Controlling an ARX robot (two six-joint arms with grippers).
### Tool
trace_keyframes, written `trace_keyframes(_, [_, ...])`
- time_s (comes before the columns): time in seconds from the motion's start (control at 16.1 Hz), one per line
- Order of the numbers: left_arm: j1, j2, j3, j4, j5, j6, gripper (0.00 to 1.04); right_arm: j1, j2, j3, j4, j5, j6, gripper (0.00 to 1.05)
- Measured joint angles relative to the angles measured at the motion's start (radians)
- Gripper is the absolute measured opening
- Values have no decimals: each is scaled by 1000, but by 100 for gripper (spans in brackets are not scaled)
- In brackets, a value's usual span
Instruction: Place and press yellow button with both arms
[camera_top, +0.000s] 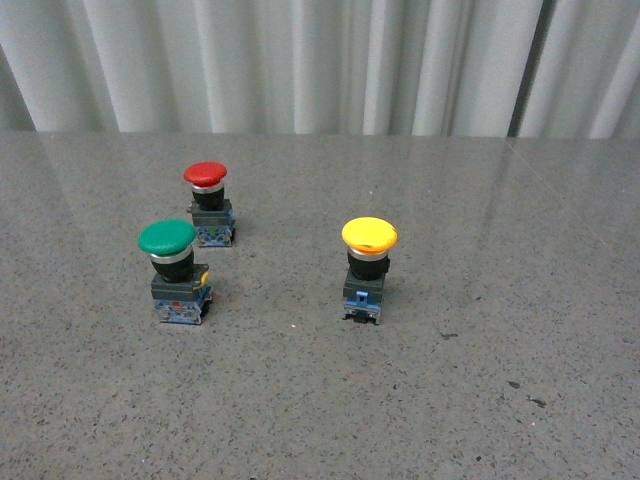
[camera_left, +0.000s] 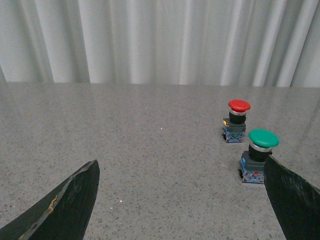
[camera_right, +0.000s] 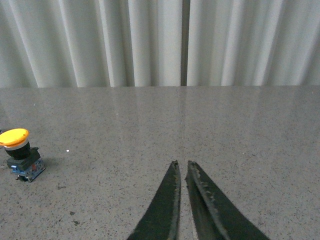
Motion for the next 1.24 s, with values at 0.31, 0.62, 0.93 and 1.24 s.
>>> trace_keyframes(0.31, [0, 0, 0, 0, 0, 0, 98, 0, 0, 0, 0, 0, 0, 61])
trace_keyframes(0.62, [0, 0, 0, 0, 0, 0, 98, 0, 0, 0, 0, 0, 0, 99])
trace_keyframes(0.93, [0, 0, 0, 0, 0, 0, 98, 0, 0, 0, 0, 0, 0, 98])
trace_keyframes(1.24, [0, 0, 0, 0, 0, 0, 98, 0, 0, 0, 0, 0, 0, 98])
